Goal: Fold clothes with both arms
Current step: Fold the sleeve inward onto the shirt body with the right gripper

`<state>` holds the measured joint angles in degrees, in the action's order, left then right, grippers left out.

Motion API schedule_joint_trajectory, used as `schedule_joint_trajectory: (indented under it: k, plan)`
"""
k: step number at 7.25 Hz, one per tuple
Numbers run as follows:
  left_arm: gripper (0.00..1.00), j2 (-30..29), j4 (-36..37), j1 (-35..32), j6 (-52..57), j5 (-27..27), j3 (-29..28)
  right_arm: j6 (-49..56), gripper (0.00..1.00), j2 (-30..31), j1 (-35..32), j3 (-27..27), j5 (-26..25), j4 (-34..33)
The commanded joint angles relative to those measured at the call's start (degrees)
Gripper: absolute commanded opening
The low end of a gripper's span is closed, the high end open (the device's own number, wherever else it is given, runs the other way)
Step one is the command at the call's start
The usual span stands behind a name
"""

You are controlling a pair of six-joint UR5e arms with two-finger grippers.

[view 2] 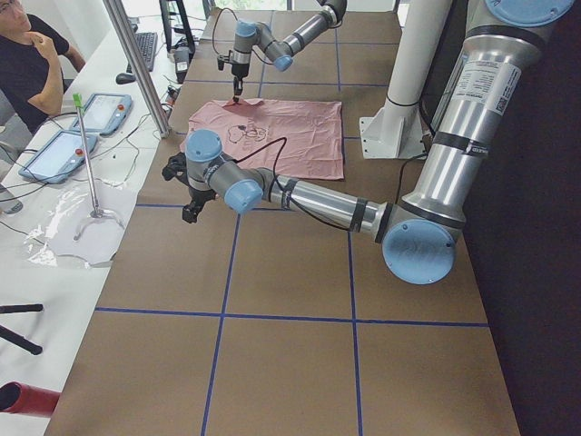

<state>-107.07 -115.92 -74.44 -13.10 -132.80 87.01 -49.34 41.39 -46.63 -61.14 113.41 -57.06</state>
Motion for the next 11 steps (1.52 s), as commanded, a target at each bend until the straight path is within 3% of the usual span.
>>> schedule_joint_trajectory:
  k: [1, 3, 4, 5, 8, 9, 11]
  plan:
    - [1.00, 0.0, 0.0, 0.0, -0.1, 0.0, 0.1, -0.4, 0.00, -5.9, 0.2, 7.4, -1.8, 0.1]
    - [1.00, 0.0, 0.0, 0.0, 0.0, 0.0, 0.1, -0.5, 0.00, -7.8, 1.1, 8.8, -2.9, 0.3]
    - [1.00, 0.0, 0.0, 0.0, 0.0, 0.0, 0.0, -0.5, 0.38, -7.8, 1.2, 8.8, -2.8, 0.3]
    - [1.00, -0.1, 0.0, 0.0, 0.0, 0.0, 0.1, -0.5, 0.99, -7.7, 1.5, 8.8, -3.1, 0.9]
    - [1.00, -1.0, 0.0, 0.4, -4.1, 1.6, -0.3, -4.9, 1.00, -7.4, 1.5, 7.3, -2.7, 0.6]
    - [1.00, -3.9, 0.0, 2.7, -14.4, 4.9, 0.2, -6.6, 1.00, -5.1, 1.3, 1.3, -0.3, -6.8]
    - [1.00, -6.5, -3.7, 12.2, -33.8, 13.0, 0.2, -6.6, 1.00, -1.2, -0.9, -13.1, 2.6, -27.8]
